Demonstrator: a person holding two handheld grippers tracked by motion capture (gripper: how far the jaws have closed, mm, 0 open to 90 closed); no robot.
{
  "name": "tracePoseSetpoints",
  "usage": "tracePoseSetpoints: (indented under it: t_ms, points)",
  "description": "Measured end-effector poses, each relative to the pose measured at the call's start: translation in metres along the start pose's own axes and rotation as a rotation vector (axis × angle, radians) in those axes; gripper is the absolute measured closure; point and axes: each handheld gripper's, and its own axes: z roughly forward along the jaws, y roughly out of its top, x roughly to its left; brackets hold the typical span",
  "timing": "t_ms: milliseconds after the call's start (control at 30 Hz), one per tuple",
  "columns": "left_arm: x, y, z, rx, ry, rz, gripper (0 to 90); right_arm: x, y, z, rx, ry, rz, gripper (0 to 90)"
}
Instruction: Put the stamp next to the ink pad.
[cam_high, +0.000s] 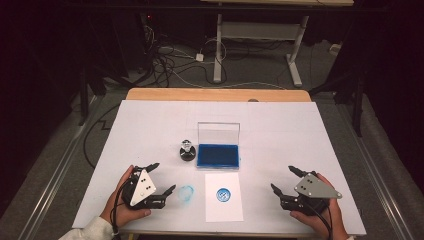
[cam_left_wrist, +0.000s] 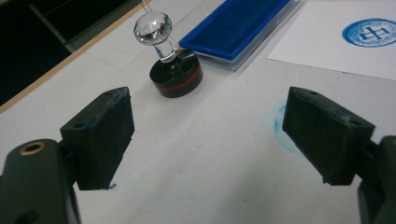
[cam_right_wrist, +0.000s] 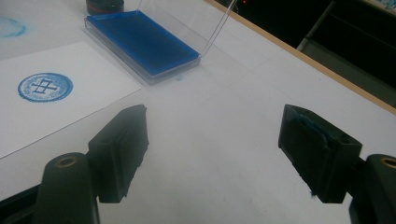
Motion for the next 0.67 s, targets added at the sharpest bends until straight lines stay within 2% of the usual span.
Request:
tracePoseSetpoints:
  t_ms: [667]
  points:
    - [0.0051,-0.0011,0.0025,0.009,0.001,-0.032,16.4,0.0001,-0.0008,0.0070,0.017,0.021,0.000,24.4]
